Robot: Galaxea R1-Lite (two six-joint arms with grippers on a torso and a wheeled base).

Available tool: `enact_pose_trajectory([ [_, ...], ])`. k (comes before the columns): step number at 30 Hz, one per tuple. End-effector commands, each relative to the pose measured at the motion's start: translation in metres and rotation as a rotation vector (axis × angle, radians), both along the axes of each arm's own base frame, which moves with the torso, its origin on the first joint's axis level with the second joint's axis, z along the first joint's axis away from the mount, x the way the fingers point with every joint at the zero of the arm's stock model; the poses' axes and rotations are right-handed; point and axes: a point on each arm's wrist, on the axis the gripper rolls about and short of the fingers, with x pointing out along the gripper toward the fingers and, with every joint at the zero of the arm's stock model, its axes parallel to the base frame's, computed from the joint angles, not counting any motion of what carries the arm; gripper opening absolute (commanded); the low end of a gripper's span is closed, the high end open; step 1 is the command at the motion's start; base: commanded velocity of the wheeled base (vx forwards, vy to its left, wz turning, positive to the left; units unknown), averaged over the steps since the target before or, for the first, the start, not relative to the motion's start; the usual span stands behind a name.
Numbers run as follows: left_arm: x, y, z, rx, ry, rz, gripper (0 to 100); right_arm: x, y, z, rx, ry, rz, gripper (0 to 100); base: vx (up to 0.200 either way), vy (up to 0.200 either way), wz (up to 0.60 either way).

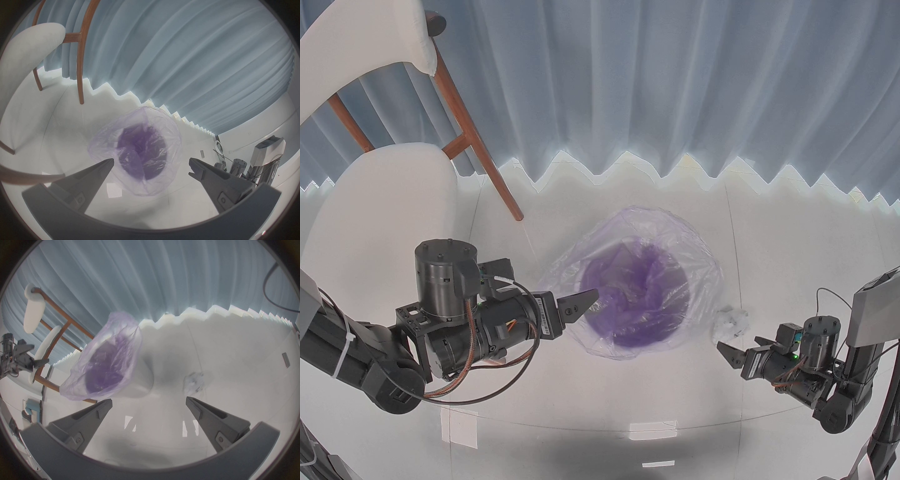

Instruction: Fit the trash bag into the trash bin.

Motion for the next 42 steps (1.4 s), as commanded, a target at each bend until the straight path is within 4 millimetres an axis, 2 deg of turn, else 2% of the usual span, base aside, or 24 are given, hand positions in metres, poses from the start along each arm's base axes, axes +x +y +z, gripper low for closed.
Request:
enact_pose_trajectory([
  [1, 0.003, -0.004, 0.012, -0.028, -0.064, 0.039, 100, 0.018, -0.007, 0.026, 0.017, -0.157, -0.035, 100, 0.0, 0.0, 0.0],
  [4, 0.004, -0.004, 0.016, -0.053, -0.1, 0.05, 100, 0.011, 0.002, 0.035, 0.03, -0.186, 0.007, 100, 0.0, 0.0, 0.0],
  [5, 0.003, -0.004, 0.017, -0.059, -0.108, 0.049, 100, 0.01, 0.011, 0.04, 0.041, -0.207, 0.041, 100, 0.0, 0.0, 0.0],
  [8, 0.003, -0.003, 0.012, -0.048, -0.095, 0.05, 100, 0.018, 0.022, 0.048, 0.057, -0.258, 0.067, 100, 0.0, 0.0, 0.0],
  [11, 0.004, -0.002, 0.011, -0.041, -0.086, 0.054, 100, 0.022, 0.03, 0.049, 0.056, -0.274, 0.093, 100, 0.0, 0.0, 0.0],
  [15, 0.004, -0.002, 0.014, -0.046, -0.096, 0.058, 100, 0.039, 0.053, 0.048, 0.041, -0.262, 0.145, 100, 0.0, 0.0, 0.0],
  [18, 0.004, -0.002, 0.015, -0.034, -0.118, 0.054, 100, 0.041, 0.062, 0.05, 0.043, -0.264, 0.167, 100, 0.0, 0.0, 0.0],
  [19, 0.003, 0.001, 0.014, 0.029, -0.157, 0.043, 100, 0.043, 0.076, 0.052, 0.043, -0.26, 0.202, 100, 0.0, 0.0, 0.0],
  [22, 0.003, 0.007, 0.014, 0.069, -0.187, 0.051, 100, 0.048, 0.087, 0.053, 0.007, -0.254, 0.232, 100, 0.0, 0.0, 0.0],
  [27, 0.007, 0.005, 0.018, 0.035, -0.202, 0.059, 100, 0.064, 0.096, 0.055, -0.028, -0.263, 0.241, 100, 0.0, 0.0, 0.0],
  [33, 0.008, 0.005, 0.028, -0.014, -0.281, 0.068, 100, 0.083, 0.104, 0.062, -0.031, -0.271, 0.228, 100, -0.2, 0.0, 0.0],
  [37, 0.007, 0.001, 0.033, -0.057, -0.337, 0.059, 100, 0.1, 0.09, 0.067, -0.052, -0.255, 0.175, 100, 0.0, 0.0, 0.0],
  [42, 0.01, 0.002, 0.036, -0.102, -0.381, 0.054, 100, 0.109, 0.085, 0.061, -0.061, -0.24, 0.156, 100, 0.0, 0.0, 0.0],
])
